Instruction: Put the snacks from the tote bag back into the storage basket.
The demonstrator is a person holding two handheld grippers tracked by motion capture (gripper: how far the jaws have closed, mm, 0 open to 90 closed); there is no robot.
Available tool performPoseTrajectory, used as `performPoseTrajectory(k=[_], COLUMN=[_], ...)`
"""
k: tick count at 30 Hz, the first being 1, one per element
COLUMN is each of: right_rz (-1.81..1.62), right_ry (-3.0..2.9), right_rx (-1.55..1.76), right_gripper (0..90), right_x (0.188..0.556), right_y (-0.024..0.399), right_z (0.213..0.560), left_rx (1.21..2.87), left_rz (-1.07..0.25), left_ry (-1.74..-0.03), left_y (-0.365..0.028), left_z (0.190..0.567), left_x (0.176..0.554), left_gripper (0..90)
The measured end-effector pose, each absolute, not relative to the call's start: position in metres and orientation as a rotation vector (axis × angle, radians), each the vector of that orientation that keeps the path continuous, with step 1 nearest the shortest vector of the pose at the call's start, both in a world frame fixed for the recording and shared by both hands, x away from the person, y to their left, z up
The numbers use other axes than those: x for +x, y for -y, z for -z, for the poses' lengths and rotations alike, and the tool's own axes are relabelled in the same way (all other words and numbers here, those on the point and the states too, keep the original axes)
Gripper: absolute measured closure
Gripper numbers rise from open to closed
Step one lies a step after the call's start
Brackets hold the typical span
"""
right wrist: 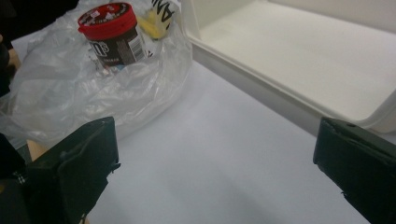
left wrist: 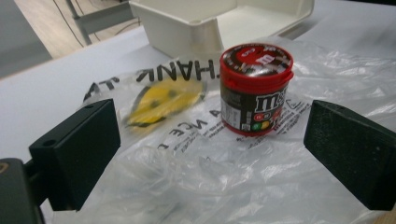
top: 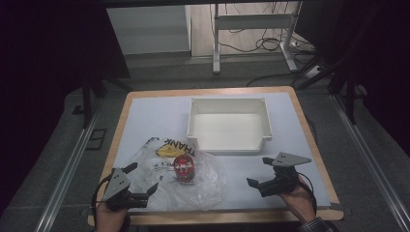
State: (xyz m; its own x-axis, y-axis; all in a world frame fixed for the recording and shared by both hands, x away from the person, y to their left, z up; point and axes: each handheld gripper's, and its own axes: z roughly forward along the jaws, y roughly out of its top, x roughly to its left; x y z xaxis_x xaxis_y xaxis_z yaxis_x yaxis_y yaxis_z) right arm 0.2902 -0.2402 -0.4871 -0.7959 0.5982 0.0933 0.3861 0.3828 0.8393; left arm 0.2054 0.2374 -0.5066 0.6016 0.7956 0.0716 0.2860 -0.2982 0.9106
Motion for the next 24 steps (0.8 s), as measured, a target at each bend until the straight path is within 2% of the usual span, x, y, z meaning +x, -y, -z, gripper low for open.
performPoseTrajectory(k=[9, 24], right_rz=[-1.228, -1.307], right_ry=[-2.453, -2.426], right_rx=[0.811, 0.809], right_gripper=[0.3, 0.0], right_x=[0.288, 0.293], right_y=[0.230, 0.236], right_z=[0.495, 0.498], left_rx=[1.884, 1.868], left_rz=[-0.623, -0.618], left_ry=[-0.875, -0.882], left_y=[-0.238, -0.240], left_z=[0.509, 0.508], left_x=[0.207, 0.207], left_gripper=[2.7, 2.5])
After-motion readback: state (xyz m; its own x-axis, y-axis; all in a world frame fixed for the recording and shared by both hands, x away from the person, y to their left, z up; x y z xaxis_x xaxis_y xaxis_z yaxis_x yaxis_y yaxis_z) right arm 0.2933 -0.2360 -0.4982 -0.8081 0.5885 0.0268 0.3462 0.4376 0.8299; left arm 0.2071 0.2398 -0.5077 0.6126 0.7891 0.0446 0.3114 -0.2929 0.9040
